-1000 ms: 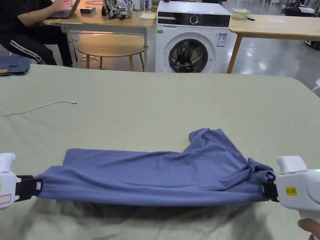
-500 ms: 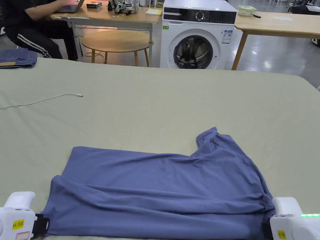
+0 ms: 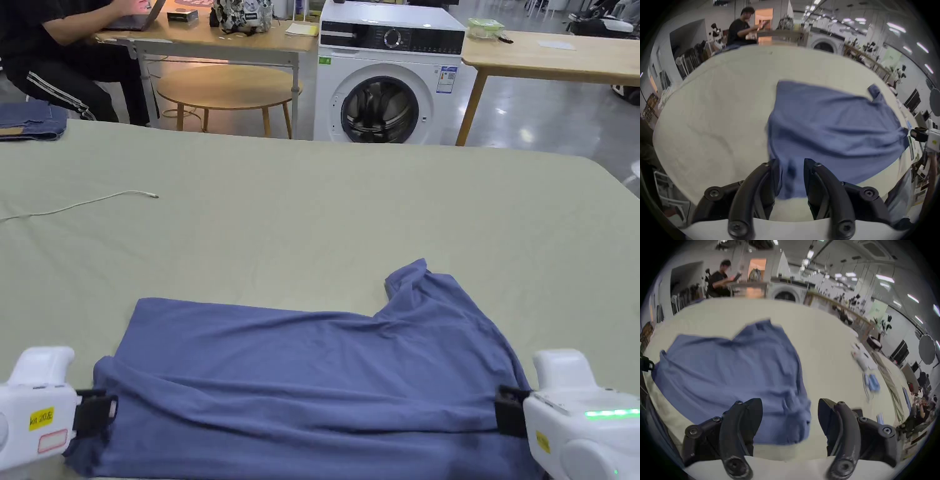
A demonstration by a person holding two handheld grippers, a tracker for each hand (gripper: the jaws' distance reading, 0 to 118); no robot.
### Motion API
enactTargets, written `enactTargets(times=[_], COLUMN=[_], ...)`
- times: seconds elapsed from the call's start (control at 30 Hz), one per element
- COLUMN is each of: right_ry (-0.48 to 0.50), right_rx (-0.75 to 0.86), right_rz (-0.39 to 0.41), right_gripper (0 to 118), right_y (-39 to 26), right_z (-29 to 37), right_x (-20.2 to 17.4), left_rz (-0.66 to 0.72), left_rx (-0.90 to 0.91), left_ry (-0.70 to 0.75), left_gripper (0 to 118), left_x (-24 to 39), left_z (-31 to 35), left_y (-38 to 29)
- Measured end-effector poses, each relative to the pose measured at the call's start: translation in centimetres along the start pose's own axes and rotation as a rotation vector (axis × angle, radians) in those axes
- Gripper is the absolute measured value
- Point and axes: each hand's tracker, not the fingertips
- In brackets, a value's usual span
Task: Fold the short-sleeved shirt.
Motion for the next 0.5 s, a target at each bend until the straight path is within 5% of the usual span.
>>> enactTargets(times=[0.13,0.23,0.37,0.47,0.5], right_ry=[0.027,0.056,0.069,0.068,0.073], right_rx=[0.143,0.244,0.338,0.384,0.397], right_rz=[-0.039,-0.081,-0.106,-0.093,-0.094], right_gripper=[69,33,20,9,0], right_y=[2.6,4.1,5.4,6.1,6.2], right_z=[1.6,2.0,2.7,2.9,3.1], right_x=[-2.6,-4.5,-6.7,-7.9,-8.2], left_rz=[-0.064,-0.080,-0.109,-0.101,-0.090], left_rx=[0.161,0.289,0.412,0.454,0.479], left_ry=[0.025,0.041,0.097,0.089,0.101], left_gripper=[28,28,27,0,0], left_x=[2.5,4.3,5.6,6.1,6.3], left_z=[0.7,1.1,0.9,1.1,1.2], left_y=[1.9,2.8,3.4,3.9,4.2])
